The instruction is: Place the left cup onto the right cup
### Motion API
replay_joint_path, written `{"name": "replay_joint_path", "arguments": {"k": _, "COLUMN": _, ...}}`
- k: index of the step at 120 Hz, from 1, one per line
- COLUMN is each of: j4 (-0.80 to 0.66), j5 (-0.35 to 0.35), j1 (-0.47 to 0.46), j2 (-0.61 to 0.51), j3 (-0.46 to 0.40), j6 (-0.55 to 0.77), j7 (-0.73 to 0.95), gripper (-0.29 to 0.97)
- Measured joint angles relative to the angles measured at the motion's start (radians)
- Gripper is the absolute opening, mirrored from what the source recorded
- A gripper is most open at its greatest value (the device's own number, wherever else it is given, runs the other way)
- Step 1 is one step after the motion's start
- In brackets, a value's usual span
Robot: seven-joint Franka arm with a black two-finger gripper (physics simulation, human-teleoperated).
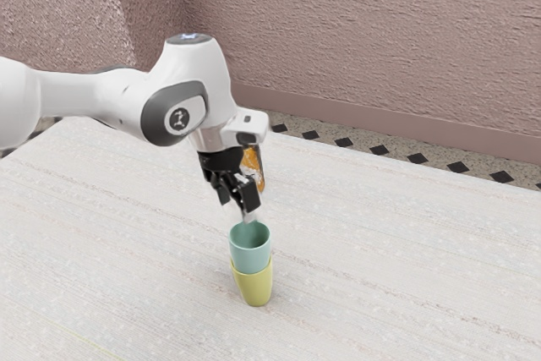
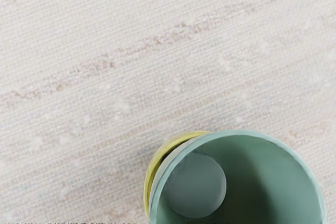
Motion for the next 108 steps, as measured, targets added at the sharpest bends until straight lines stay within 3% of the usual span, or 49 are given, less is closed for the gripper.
{"name": "replay_joint_path", "arguments": {"k": 28, "j4": 0.107, "j5": -0.001, "j1": -0.02, "j2": -0.028, "j3": 0.035, "j6": -0.095, "j7": 0.001, "gripper": 0.64}}
{"name": "replay_joint_path", "arguments": {"k": 48, "j4": 0.318, "j5": 0.004, "j1": -0.052, "j2": 0.057, "j3": 0.122, "j6": -0.177, "j7": 0.003, "gripper": 0.66}}
{"name": "replay_joint_path", "arguments": {"k": 69, "j4": 0.512, "j5": 0.034, "j1": 0.088, "j2": 0.154, "j3": 0.141, "j6": -0.262, "j7": 0.018, "gripper": 0.67}}
{"name": "replay_joint_path", "arguments": {"k": 108, "j4": 0.539, "j5": 0.041, "j1": 0.089, "j2": 0.152, "j3": 0.142, "j6": -0.331, "j7": 0.05, "gripper": 0.68}}
